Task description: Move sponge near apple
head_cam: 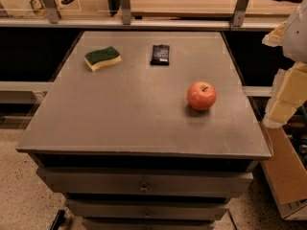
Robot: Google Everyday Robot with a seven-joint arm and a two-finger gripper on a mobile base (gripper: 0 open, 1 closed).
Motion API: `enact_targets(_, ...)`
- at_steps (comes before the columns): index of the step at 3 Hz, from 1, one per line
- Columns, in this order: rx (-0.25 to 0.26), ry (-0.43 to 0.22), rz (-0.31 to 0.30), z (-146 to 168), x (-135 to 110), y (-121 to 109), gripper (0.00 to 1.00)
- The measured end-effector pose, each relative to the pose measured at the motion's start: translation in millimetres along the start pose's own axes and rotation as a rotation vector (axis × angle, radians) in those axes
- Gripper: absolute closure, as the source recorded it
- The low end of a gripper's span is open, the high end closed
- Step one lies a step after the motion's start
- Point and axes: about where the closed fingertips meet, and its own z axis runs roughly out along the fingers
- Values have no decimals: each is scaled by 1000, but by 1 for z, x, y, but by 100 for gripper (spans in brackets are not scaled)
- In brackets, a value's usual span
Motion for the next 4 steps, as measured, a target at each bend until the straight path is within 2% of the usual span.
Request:
enact_targets(1,0,0,0,0,0,0,0)
enact_targets(2,39,29,-68,-8,-12,-2,0)
enact_targets(3,99,72,-254,-17,-44,4,0)
enact_targets(4,149,83,-447,-21,-80,14,0)
